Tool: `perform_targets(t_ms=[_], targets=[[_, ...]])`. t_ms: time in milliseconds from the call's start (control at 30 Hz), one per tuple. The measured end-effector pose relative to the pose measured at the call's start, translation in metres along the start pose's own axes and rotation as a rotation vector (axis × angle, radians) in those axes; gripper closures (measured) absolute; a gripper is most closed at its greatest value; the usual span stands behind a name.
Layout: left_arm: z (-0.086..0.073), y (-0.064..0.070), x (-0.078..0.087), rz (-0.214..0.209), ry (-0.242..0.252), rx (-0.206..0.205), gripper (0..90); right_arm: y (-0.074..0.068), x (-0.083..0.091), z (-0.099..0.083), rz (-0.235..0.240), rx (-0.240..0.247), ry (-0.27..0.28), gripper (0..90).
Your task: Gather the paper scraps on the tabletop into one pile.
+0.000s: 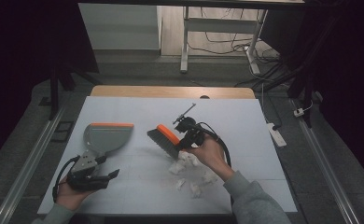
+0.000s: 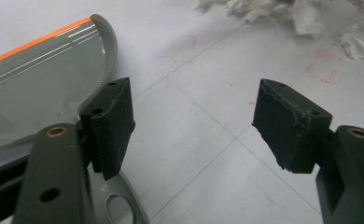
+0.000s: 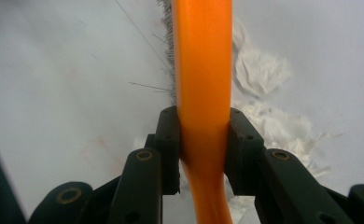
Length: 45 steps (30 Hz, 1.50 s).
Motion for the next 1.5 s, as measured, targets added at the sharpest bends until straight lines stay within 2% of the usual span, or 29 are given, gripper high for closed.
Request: perform_targets(t_ms=[133, 200, 300, 433, 500, 533, 567, 633, 700, 733, 800, 833, 933, 1033, 1100, 1233, 1400, 1500], targets=[[0.000, 0.000, 0.000, 0.001, -0.001, -0.002, 29.8, -0.016, 0.012, -0.003, 0.030, 0.043, 0.021, 69.0], [0.000, 0.000, 0.000, 0.000, -0.001, -0.003, 29.8, -0.022, 0.013, -0.007, 0.061, 0.049, 0.022, 69.0], [0.000, 0.001, 0.000, 0.001, -0.001, -0.004, 29.8, -0.030, 0.002, -0.015, 0.093, 0.060, -0.041, 69.0], [0.000, 0.001, -0.001, 0.000, -0.005, -0.004, 29.8, -0.034, -0.021, -0.027, 0.096, 0.086, -0.145, 69.0], [0.000, 0.002, -0.001, -0.001, -0.005, -0.005, 29.8, -0.032, -0.030, -0.029, 0.069, 0.093, -0.187, 69.0], [0.000, 0.002, -0.001, 0.000, -0.005, -0.005, 29.8, -0.030, -0.031, -0.028, 0.042, 0.101, -0.182, 69.0], [0.000, 0.002, 0.000, 0.000, -0.005, -0.005, 29.8, -0.027, -0.031, -0.027, 0.032, 0.088, -0.185, 69.0], [-0.001, 0.002, 0.000, -0.003, -0.005, -0.003, 29.8, -0.019, -0.028, -0.025, 0.014, 0.073, -0.171, 69.0], [-0.001, 0.002, 0.000, -0.005, -0.004, -0.002, 29.7, -0.013, -0.023, -0.023, -0.024, 0.065, -0.159, 69.0], [-0.001, 0.002, 0.000, -0.005, -0.005, -0.002, 29.7, -0.011, -0.020, -0.022, -0.015, 0.060, -0.144, 69.0], [-0.001, 0.001, -0.001, -0.006, -0.004, -0.002, 29.7, -0.010, -0.012, -0.020, 0.021, 0.035, -0.083, 69.0], [-0.001, 0.001, -0.001, -0.006, -0.004, -0.003, 29.7, -0.010, -0.008, -0.018, 0.024, 0.041, -0.046, 69.0], [-0.001, 0.001, -0.001, -0.005, -0.005, -0.003, 29.7, -0.008, 0.010, -0.009, -0.004, 0.022, 0.058, 69.0], [-0.001, 0.001, -0.001, -0.004, -0.004, -0.002, 29.7, 0.001, 0.024, 0.001, -0.026, 0.004, 0.111, 69.0], [-0.001, 0.002, -0.001, -0.005, -0.006, -0.001, 29.7, 0.008, 0.027, 0.006, -0.029, -0.016, 0.132, 69.0], [-0.001, 0.003, -0.002, -0.007, -0.009, -0.005, 29.7, 0.020, 0.020, 0.018, -0.031, -0.047, 0.148, 69.0], [-0.001, 0.002, -0.003, -0.007, -0.011, -0.005, 29.7, 0.035, -0.002, 0.035, 0.058, -0.123, 0.170, 69.0], [-0.002, 0.002, -0.002, -0.005, -0.010, -0.006, 29.7, 0.041, -0.020, 0.045, 0.060, -0.149, 0.147, 69.0]])
Point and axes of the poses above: each handheld gripper's, and its own axes: x roughly backward along the jaws, z roughly out of its top, y roughly to its right, the point moved 3 cm from there along -x, roughly forward along the jaws, and after that the axes turned 15 degrees about z, right-handed, at the moved point
